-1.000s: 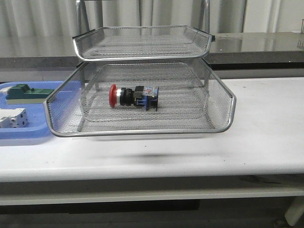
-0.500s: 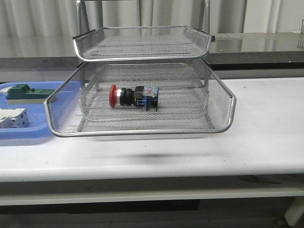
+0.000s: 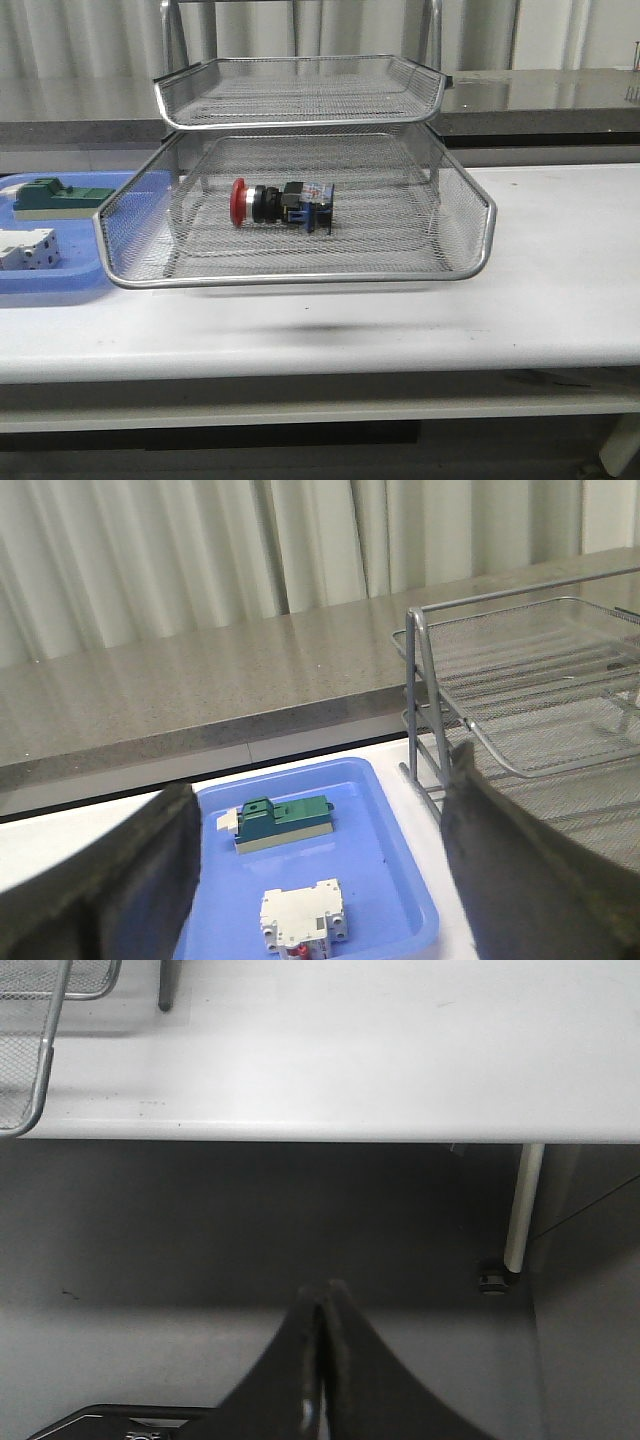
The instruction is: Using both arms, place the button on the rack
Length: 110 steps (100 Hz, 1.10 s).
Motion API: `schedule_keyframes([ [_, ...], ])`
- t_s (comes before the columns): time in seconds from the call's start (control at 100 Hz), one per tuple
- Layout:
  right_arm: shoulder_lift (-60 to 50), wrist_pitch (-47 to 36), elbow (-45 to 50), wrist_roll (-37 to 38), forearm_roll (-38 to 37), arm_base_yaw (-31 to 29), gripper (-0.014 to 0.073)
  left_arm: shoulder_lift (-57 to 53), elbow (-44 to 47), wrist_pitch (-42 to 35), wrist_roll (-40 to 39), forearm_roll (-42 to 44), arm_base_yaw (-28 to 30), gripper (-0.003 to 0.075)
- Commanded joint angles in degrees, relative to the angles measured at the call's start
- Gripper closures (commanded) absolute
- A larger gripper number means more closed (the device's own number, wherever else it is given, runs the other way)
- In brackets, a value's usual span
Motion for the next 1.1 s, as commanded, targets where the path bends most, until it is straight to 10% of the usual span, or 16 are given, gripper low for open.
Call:
schedule_keyframes([
  [0.0, 0.2, -2.7, -1.9, -0.2, -1.1, -0.3, 0.0660, -1.9, 0.2, -5.1, -0.5, -0.9, 0.1, 0.0227],
  [0.4, 0.2, -2.7, -1.9, -0.2, -1.1, -0.3, 0.0660, -3.4, 3.4, -6.1, -0.5, -2.0, 0.1, 0.0242],
  [0.8, 0.2, -2.7, -1.9, -0.2, -1.1, -0.3, 0.0660, -3.4, 3.4, -7.2, -0.5, -2.0, 0.1, 0.0738],
  [1.09, 0.2, -2.7, -1.9, -0.2, -1.1, -0.3, 0.0660, -3.4, 3.4, -7.2, -0.5, -2.0, 0.1, 0.0741],
])
